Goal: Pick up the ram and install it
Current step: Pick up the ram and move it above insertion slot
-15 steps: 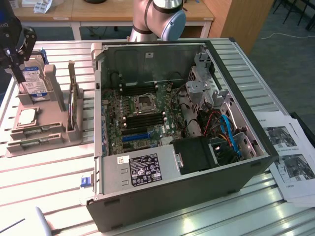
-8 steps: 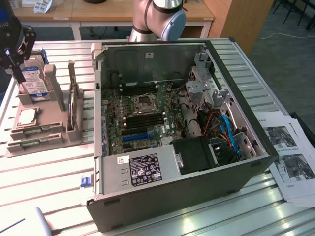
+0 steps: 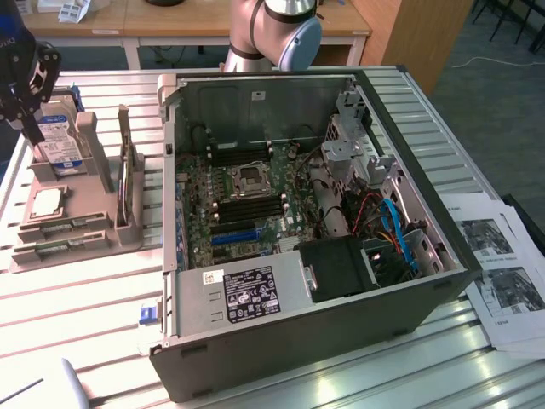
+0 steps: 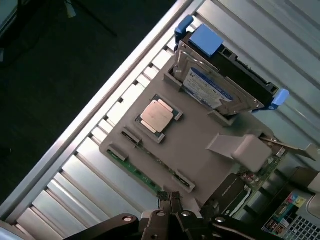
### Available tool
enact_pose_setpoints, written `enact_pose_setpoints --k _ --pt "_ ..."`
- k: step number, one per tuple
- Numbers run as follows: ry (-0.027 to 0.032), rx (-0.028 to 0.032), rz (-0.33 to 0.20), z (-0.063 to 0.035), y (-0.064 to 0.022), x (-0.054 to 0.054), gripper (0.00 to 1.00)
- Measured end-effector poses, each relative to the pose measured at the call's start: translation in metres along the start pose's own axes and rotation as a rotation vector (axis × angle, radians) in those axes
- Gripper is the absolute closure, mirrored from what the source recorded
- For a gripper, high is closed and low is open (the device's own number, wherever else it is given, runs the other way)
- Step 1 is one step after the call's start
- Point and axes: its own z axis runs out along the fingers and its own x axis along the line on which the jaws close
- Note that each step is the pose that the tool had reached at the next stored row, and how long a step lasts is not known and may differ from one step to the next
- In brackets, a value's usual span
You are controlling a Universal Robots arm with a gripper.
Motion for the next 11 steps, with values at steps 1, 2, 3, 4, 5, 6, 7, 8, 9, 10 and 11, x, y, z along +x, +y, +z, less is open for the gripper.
enact_pose_setpoints --k 1,2,3,4,5,6,7,8,9,10,11 --pt "0.0007 0.0005 -0.018 0.0 0.0 0.0 0.9" --pt "0.0014 0.0009 -0.036 0.0 0.0 0.0 0.9" --pt "0.0029 0.0018 -0.072 0.0 0.0 0.0 0.9" --pt "0.0036 0.0022 -0.09 0.0 0.0 0.0 0.9" --pt "0.005 0.0032 -0.127 0.0 0.0 0.0 0.9" --pt "0.0057 0.0037 -0.145 0.0 0.0 0.0 0.9" --pt "0.0064 0.0042 -0.163 0.0 0.0 0.0 0.9" --pt "0.0071 0.0046 -0.181 0.0 0.0 0.0 0.9" --pt "0.0079 0.005 -0.199 0.0 0.0 0.0 0.9" --pt "0.0086 0.0055 -0.218 0.0 0.0 0.0 0.9" --pt "0.0093 0.006 -0.236 0.0 0.0 0.0 0.9"
